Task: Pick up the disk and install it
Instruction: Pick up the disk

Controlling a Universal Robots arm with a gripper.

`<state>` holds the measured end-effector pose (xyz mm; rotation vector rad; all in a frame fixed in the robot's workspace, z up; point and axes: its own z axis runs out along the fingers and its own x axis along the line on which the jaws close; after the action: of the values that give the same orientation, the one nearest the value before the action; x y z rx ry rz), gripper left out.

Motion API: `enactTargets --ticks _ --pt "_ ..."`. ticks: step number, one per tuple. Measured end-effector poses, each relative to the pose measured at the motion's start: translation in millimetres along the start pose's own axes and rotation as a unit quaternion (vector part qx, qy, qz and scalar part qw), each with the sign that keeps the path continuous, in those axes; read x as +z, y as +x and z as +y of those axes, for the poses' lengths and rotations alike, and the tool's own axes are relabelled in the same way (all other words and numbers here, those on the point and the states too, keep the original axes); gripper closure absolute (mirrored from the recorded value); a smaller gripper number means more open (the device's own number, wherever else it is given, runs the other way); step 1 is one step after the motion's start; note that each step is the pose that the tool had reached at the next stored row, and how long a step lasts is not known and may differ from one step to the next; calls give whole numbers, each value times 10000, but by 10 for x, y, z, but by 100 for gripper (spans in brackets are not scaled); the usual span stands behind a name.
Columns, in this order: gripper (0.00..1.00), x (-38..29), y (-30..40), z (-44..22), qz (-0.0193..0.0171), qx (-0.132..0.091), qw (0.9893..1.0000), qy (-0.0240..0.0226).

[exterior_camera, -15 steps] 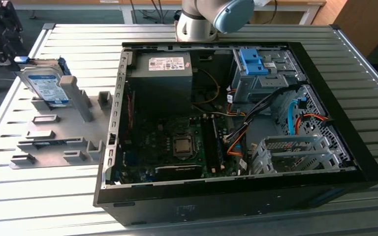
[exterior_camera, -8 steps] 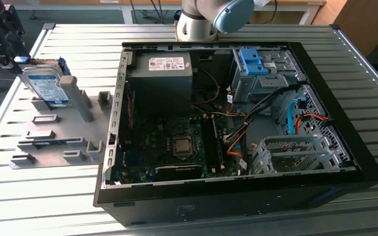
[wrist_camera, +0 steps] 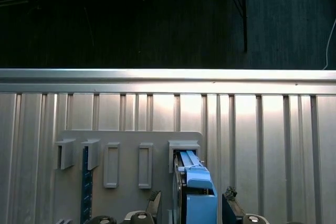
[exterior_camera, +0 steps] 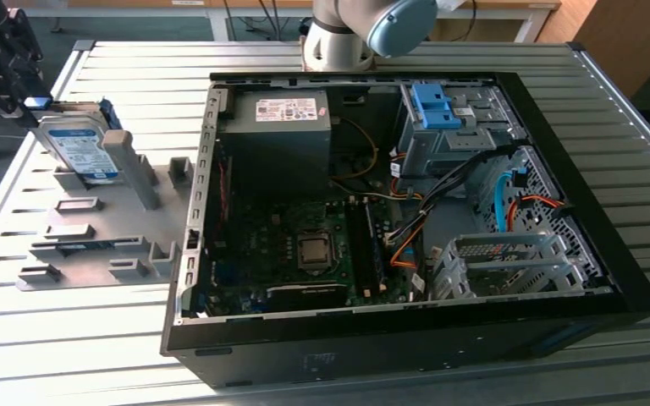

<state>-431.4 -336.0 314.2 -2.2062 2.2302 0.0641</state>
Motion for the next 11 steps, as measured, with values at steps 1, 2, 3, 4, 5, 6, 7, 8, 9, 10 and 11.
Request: enactTargets --ticks 1,2,3,4,5,6,7,8,9,10,11 --pt "44 2 0 0 0 0 10000 0" --pt "44 5 0 0 0 0 10000 1" --pt "44 11 0 0 -1 0 10000 1" --pt "44 17 1 0 -1 0 10000 1" --pt "44 25 1 0 0 0 10000 -1" --pt "44 38 1 -1 0 0 10000 0" --pt "44 51 2 -1 0 0 10000 0" --pt "44 68 2 -1 0 0 10000 0" --pt "44 86 3 -2 0 0 10000 0" --pt "44 103 3 -2 0 0 10000 -1" --pt "44 122 4 -3 0 0 10000 0"
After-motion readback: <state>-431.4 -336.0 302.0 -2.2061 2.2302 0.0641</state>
